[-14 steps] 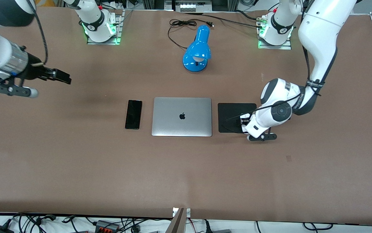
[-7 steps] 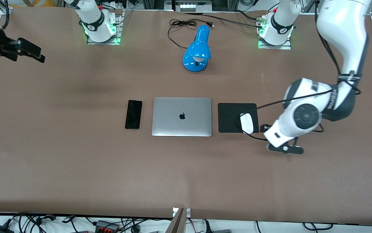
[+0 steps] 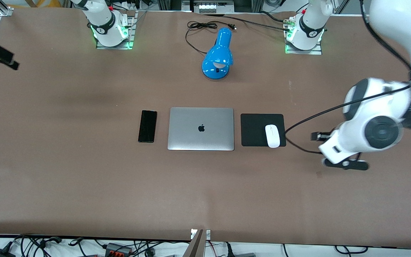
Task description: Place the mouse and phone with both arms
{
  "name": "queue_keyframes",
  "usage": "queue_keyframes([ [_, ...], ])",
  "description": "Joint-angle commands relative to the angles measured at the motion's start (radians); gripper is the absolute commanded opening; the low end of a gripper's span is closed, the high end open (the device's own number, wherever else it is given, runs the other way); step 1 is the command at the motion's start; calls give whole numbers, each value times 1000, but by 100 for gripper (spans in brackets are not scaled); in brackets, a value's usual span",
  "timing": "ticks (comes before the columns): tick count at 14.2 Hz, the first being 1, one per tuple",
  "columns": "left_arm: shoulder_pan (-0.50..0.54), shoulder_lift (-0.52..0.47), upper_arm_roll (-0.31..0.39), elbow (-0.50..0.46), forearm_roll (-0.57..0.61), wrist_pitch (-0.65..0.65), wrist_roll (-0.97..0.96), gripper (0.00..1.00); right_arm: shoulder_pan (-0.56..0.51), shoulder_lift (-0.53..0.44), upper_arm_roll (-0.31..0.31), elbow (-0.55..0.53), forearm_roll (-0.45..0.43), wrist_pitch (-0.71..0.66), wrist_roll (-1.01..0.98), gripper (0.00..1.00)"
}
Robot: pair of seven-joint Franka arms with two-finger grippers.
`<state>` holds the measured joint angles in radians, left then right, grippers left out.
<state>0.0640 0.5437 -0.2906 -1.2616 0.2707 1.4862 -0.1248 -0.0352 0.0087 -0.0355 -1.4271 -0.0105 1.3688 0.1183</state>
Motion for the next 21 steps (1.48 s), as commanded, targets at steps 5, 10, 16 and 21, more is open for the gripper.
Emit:
queue_keyframes([
  [5, 169, -172, -2, 27, -197, -186, 209, 100, 14, 60, -6, -27, -57, 167, 144, 100],
  [10, 176, -207, 39, 61, -223, -182, 208, 100, 43, 68, 3, -49, -39, 245, 123, 100],
  [16, -52, -505, 324, -281, -375, 128, 200, 100, 28, 19, 66, -56, -39, 156, -35, 100],
  [21, -58, -576, 311, -388, -344, 169, 180, 100, -5, -15, 68, -78, -37, 113, -62, 100],
])
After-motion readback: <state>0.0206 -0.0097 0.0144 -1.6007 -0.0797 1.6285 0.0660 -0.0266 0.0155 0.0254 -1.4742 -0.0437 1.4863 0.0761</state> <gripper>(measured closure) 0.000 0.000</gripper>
